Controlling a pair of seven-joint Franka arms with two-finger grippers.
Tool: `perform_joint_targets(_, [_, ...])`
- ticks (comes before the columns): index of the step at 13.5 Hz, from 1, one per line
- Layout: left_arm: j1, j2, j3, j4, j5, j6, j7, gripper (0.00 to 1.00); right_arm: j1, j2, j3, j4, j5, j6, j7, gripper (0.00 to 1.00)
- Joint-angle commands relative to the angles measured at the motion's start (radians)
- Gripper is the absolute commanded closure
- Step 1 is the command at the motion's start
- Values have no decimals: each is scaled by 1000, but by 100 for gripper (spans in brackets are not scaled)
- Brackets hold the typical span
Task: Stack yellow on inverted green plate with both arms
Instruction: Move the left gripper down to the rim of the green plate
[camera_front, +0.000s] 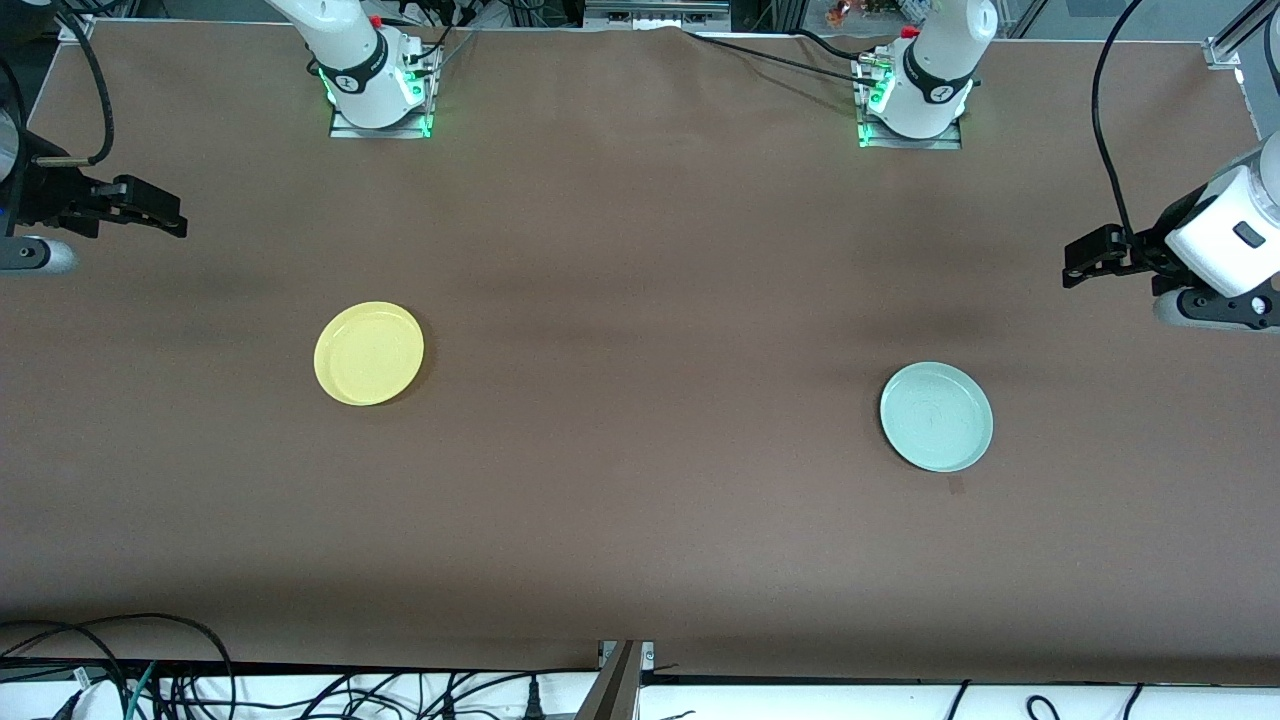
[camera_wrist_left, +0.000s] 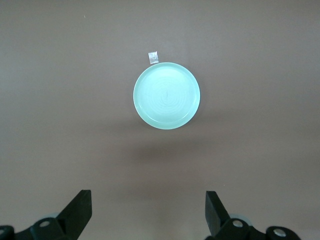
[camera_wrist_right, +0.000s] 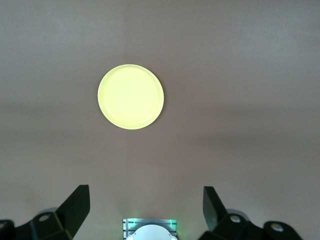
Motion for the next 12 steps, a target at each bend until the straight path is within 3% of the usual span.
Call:
perform_joint_targets(1, [27,-11,-4,-39,-15,29,-30,0,-13,4,-5,12,6,-18,-5,0])
perform_joint_targets(7, [50,-9,-4,-160,-15,165,-30,0,-11,3,-5,15,4,-21,-2,0])
perform_joint_targets(12, [50,-1,-6,-361,-15,458,-30,0,-9,4,-5,15,3,-16,-1,0])
